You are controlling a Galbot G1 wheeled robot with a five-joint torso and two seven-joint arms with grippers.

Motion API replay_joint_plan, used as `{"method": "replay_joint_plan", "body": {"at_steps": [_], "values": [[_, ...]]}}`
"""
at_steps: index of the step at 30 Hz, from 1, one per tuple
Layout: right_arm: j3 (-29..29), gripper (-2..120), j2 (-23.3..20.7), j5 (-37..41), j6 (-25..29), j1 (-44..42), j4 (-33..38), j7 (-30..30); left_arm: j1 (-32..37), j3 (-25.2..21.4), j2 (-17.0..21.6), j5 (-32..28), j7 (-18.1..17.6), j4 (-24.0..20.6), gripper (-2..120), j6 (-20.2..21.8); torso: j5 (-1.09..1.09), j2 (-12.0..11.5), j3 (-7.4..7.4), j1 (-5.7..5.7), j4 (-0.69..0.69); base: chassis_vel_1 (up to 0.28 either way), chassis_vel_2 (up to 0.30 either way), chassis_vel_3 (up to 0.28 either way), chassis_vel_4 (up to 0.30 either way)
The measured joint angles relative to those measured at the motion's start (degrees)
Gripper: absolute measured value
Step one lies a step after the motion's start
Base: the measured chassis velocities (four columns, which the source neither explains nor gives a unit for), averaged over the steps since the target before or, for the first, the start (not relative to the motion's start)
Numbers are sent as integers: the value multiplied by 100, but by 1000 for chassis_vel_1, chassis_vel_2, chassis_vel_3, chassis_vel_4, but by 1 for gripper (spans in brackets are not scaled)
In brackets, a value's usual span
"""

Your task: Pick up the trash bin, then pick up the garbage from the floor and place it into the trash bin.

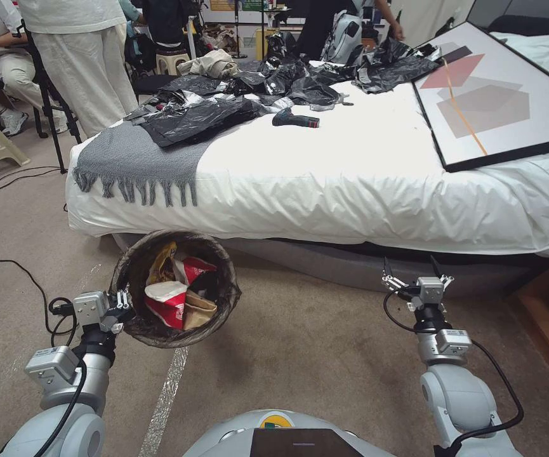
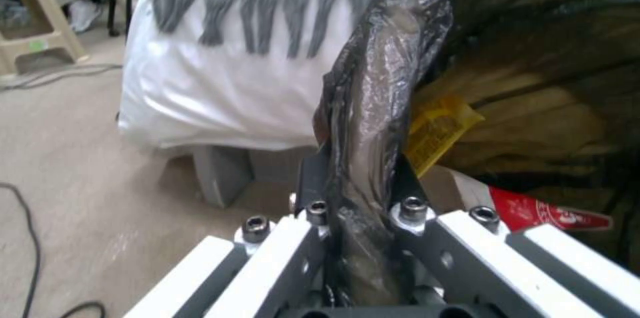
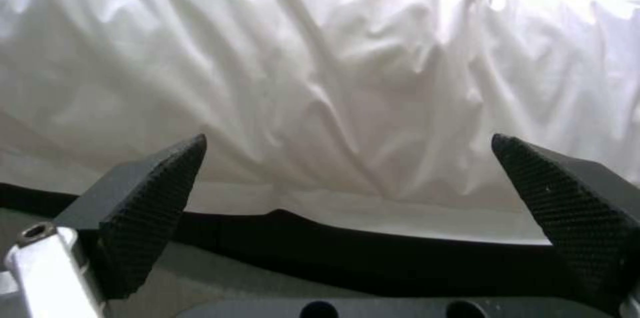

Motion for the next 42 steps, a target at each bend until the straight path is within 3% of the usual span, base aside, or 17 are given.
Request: {"method": "replay_joint_plan", "body": {"at_steps": [42], "values": [[-242, 100, 37, -125, -116, 148, 10, 64, -77, -26, 2, -60, 29, -151, 0, 247, -1, 0, 0, 0, 2, 0, 0, 0, 0]]}}
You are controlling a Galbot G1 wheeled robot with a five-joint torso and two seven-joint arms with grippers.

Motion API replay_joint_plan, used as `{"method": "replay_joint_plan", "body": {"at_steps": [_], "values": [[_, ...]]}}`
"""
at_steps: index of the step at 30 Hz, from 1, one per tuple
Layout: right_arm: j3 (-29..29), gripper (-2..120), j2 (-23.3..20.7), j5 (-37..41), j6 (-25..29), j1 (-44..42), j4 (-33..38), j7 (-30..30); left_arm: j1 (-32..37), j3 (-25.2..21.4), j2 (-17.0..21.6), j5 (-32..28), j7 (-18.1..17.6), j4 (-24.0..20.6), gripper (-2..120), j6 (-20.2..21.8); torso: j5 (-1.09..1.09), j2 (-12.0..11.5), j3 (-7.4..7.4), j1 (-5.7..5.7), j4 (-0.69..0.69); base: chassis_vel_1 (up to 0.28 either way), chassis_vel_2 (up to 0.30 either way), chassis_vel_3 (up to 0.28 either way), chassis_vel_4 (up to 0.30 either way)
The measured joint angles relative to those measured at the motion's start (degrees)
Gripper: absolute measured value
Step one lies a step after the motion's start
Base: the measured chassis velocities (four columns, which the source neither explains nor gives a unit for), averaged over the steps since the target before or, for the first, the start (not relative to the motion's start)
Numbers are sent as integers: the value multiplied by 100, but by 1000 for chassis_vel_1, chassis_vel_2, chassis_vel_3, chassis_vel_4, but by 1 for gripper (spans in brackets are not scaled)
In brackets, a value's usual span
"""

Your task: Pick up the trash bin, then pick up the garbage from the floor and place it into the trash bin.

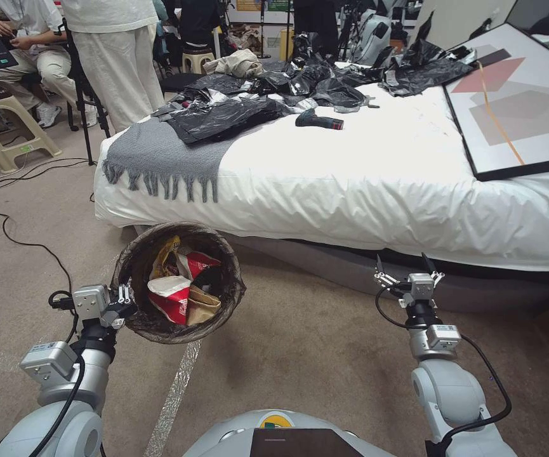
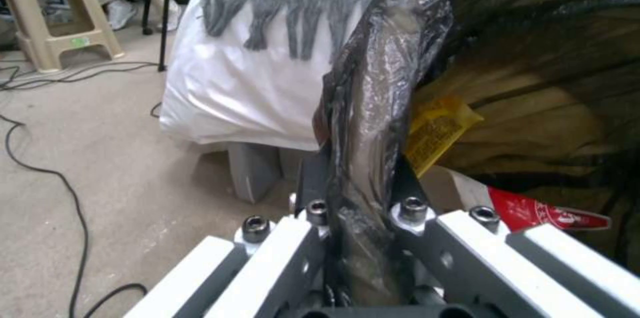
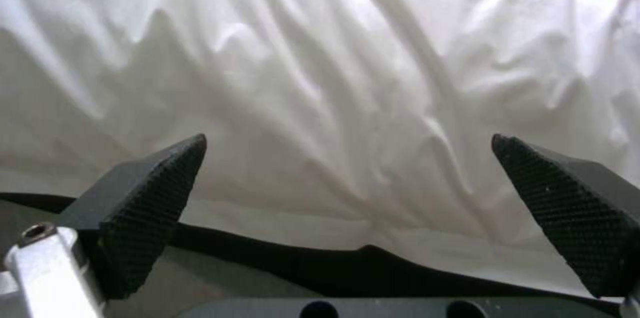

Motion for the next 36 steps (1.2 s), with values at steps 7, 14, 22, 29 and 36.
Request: {"method": "replay_joint_plan", "body": {"at_steps": [7, 14, 22, 29, 36], "values": [[-30, 100, 6, -3, -19, -5, 20, 5, 2, 4, -5, -6, 0, 2, 0, -1, 0, 0, 0, 0, 0, 0, 0, 0, 0], [-33, 100, 20, -3, -30, -22, 60, 13, 3, -29, -5, -27, -7, 2, 0, 6, 0, 0, 0, 0, -1, 0, 0, 0, 0], [-40, 100, 44, -19, -30, -57, 64, 14, -9, -46, 6, -30, -8, 2, 0, 37, 0, 0, 0, 0, -1, 0, 0, 0, 0], [-41, 100, 34, -24, -33, -94, 85, 15, -3, -60, 42, -136, -1, 4, 0, 107, 0, 0, 0, 0, 0, 9, 12, 10, 13], [-65, 100, 72, -22, -51, -134, 129, 17, -33, -55, 48, -165, -12, 5, 0, 159, 0, 0, 0, 0, -1, 7, 3, 4, 7]]}}
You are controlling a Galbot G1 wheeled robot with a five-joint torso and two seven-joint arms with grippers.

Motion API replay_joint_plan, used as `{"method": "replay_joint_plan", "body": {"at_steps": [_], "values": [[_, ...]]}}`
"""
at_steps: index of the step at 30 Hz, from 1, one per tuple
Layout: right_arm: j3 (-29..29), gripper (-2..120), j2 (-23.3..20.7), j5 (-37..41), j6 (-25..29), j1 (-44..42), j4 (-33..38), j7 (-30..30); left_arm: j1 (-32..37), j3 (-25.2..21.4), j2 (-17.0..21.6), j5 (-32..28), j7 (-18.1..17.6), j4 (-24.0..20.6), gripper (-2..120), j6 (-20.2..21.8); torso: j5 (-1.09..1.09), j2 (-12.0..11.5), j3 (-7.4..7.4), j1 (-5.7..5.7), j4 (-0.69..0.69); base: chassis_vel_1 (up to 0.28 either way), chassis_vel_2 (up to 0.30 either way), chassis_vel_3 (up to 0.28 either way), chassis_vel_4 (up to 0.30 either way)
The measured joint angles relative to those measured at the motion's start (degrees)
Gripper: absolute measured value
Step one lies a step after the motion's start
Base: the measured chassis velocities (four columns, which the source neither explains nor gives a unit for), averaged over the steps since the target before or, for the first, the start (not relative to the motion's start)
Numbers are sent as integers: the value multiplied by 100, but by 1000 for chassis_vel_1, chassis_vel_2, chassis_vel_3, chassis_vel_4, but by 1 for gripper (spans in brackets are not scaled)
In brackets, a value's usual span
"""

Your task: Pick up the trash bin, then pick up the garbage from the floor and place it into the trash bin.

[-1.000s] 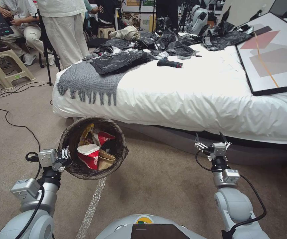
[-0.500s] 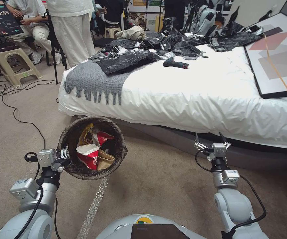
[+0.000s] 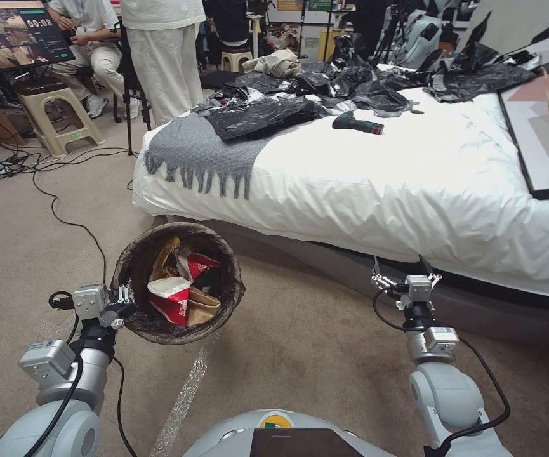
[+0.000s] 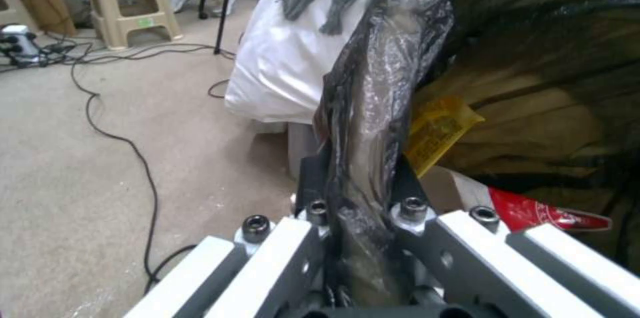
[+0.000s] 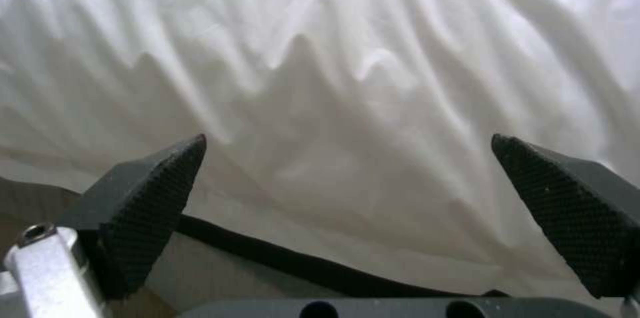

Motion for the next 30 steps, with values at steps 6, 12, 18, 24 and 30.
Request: {"method": "replay_joint_plan", "body": {"at_steps": [6, 12, 18, 24, 30], "values": [[-21, 100, 59, -2, -10, -22, 32, 1, -5, 4, -9, -38, -84, 1, 0, -35, 0, 0, 0, 0, 1, 8, 8, 5, 7], [-30, 100, 87, -13, -10, -49, 54, 1, -8, 15, -15, -43, -92, 1, 0, -52, 0, 0, 0, 0, 1, 35, 32, 27, 25], [-29, 100, 96, -29, -7, -49, 58, 1, -13, 6, -9, -39, -85, 1, 0, -65, 0, 0, 0, 0, 1, 34, 22, 26, 32], [-44, 100, 109, -44, -5, -58, 79, 0, -17, 1, -2, -45, -83, 1, 0, -67, 0, 0, 0, 0, 1, 25, 19, 22, 27], [-75, 100, 118, -69, -30, -49, 98, -5, -69, 1, 4, -46, -76, 1, 0, -70, 0, -1, 0, 0, 1, 38, 53, 46, 44]]}}
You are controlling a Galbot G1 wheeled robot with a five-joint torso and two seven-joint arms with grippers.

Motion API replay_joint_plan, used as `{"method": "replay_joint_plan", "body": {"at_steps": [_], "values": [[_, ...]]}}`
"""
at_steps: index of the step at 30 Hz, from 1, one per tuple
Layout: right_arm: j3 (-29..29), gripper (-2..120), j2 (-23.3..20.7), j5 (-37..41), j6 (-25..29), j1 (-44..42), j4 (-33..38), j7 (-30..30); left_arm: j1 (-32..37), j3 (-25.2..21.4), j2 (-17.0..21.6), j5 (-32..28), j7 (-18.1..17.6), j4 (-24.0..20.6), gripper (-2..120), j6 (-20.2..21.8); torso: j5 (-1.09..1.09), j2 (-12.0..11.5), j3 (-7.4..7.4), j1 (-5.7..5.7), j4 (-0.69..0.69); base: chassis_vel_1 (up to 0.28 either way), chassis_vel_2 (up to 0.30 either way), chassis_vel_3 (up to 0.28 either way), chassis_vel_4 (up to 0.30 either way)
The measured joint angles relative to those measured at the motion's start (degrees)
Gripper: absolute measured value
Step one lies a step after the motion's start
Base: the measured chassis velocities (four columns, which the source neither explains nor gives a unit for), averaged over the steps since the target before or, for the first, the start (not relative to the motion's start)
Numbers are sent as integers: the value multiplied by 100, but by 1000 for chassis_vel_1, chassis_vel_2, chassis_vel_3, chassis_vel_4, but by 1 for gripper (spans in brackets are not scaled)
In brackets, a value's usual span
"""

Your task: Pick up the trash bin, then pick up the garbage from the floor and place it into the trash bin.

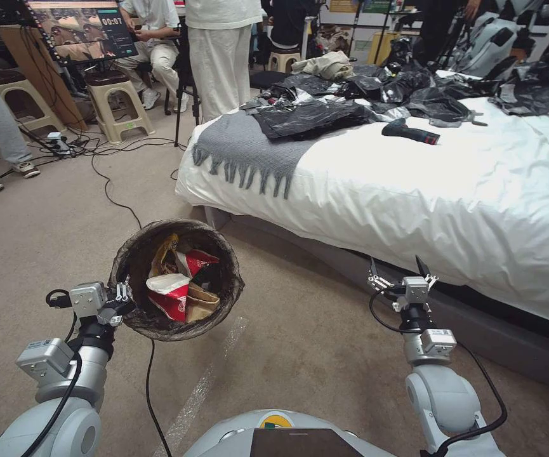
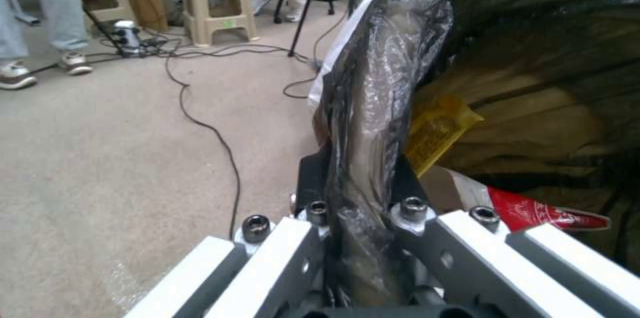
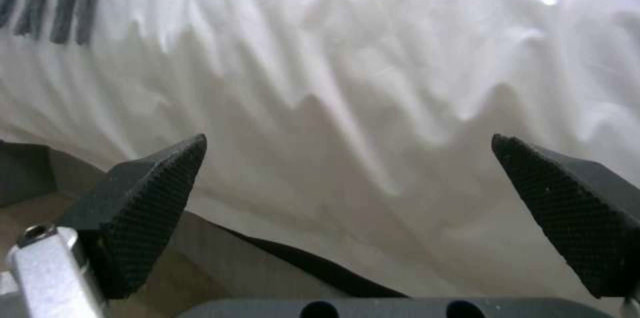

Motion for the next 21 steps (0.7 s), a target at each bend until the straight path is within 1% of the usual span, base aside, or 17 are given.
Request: {"method": "replay_joint_plan", "body": {"at_steps": [21], "values": [[-67, 100, 20, -52, -20, 29, -32, -18, -23, -31, -37, -1, 31, 21, 0, -67, 1, 0, 0, 0, 0, 38, 34, 34, 40]]}}
